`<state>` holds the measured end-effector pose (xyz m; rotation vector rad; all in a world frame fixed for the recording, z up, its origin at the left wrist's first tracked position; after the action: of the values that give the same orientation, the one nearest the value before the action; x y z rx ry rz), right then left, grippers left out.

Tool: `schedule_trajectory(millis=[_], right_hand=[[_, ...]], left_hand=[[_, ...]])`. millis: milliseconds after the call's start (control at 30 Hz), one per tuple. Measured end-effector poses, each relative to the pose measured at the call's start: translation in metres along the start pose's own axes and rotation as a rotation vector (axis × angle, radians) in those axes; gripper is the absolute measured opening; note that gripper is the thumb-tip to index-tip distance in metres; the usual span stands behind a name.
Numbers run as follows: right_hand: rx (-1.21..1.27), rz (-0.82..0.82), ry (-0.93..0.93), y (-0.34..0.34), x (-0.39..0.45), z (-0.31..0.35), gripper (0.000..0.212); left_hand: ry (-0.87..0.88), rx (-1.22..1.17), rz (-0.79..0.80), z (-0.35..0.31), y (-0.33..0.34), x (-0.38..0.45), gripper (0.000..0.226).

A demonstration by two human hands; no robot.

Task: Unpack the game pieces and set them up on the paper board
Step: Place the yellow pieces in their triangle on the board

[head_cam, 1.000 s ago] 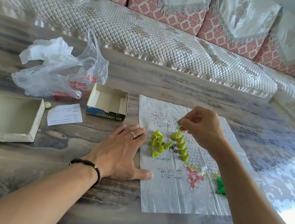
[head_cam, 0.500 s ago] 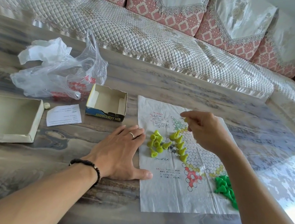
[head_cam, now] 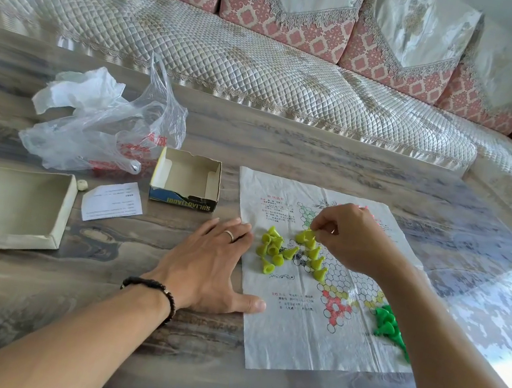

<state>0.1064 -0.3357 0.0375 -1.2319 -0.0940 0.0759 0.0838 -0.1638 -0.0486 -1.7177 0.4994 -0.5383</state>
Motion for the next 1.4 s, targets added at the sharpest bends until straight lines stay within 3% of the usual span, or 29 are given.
schedule_trajectory(millis=[267,667,833,1000,1400], right_hand=[[-0.139,-0.017,-0.011,0.009,0.001,-0.001,0.009],[-0.109,-0.027,0.024,0.022,0.000,-0.009,0.014],[-0.034,-0.136,-0.044,0.006,-0.005,-0.001,0.013],[-0.007,-0.026,-0.092,0.013,-0.009,0.011,0.013],[0.035,0.034,-0.077,0.030,-0.006,0.008,0.011]], left_hand=[[-0.005,-0.006,-0.008,-0.001,-0.003,0.000,0.114],[-0.002,-0.015,-0.023,-0.001,-0.004,-0.001,0.114],[0.003,-0.007,-0.014,-0.001,-0.002,0.000,0.112],[0.008,0.001,-0.019,0.000,-0.002,0.000,0.111],[0.001,-0.014,-0.011,0.001,0.001,0.002,0.112]])
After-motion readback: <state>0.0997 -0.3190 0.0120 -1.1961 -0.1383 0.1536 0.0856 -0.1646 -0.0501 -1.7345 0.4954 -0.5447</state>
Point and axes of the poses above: each hand's wrist, its own x-axis towards the middle knuckle, its own y-axis out of the palm, z = x × y, the point moved 7 cm from there along x, towards the middle knuckle, and after that the axes turned 7 degrees about x, right-handed, at the moved point
